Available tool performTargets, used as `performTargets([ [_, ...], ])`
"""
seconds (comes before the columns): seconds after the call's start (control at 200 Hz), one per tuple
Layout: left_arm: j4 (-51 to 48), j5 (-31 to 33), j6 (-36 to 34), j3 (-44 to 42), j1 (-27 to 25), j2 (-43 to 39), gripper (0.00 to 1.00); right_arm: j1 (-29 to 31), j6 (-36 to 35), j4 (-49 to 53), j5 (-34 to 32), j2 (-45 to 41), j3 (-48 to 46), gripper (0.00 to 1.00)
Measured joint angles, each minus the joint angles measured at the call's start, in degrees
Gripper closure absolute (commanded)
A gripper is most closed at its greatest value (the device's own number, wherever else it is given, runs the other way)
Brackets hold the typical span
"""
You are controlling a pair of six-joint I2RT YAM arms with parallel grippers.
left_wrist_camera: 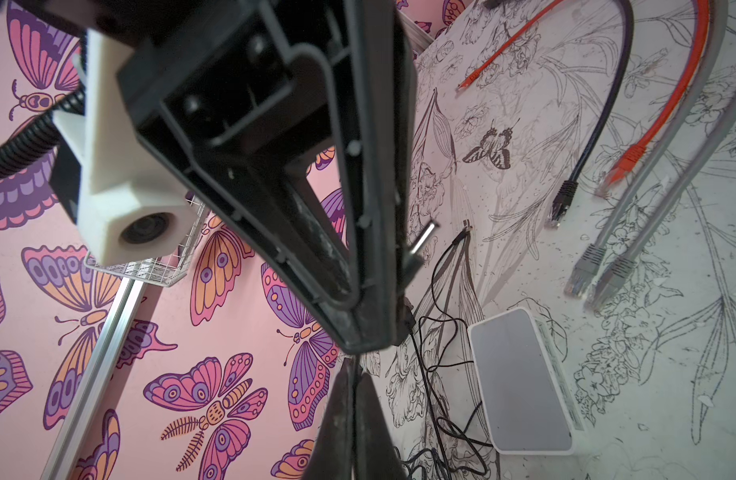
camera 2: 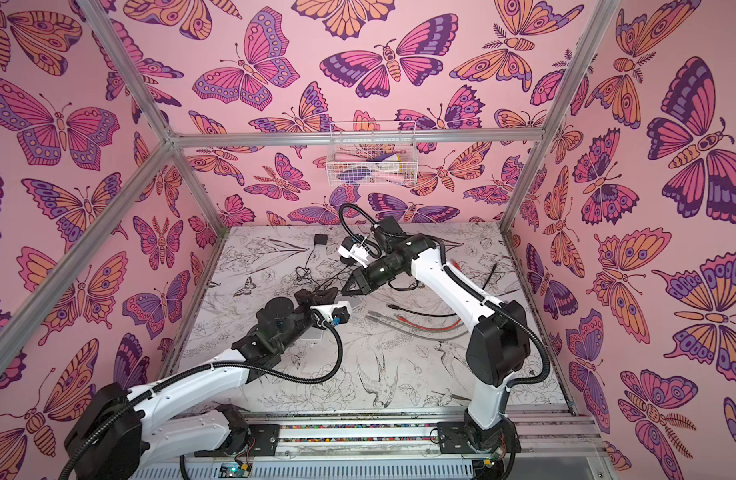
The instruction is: Insert the plug into the switch port
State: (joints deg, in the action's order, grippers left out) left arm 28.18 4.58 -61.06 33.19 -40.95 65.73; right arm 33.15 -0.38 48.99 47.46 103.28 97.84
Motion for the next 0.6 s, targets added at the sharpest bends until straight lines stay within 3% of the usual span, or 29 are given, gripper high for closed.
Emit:
performTargets([
  [0.15,-0.17,0.0,0.0,0.13,0.0,-0.13,1.0,0.35,-0.13,0.15,-0.35,0.0,0.0,1.0],
  [0.321,-0.87,0.02,0.0,0.26,0.0,-0.79,1.0,0.37,-0.07,0.15,-0.37,-0.09,0.0,1.0],
  [0.476,-1.33,0.35,0.72,0.26,-0.02,-1.84,0.41,0.37,0.42,-0.46,-0.39,-0.39,-0.55,1.0],
  [0.601,-1.38,2.56,4.96,0.31,-0.02,-4.44,0.25,0.22,2.08,-2.93,-0.31,-0.83,-2.73,1.0],
])
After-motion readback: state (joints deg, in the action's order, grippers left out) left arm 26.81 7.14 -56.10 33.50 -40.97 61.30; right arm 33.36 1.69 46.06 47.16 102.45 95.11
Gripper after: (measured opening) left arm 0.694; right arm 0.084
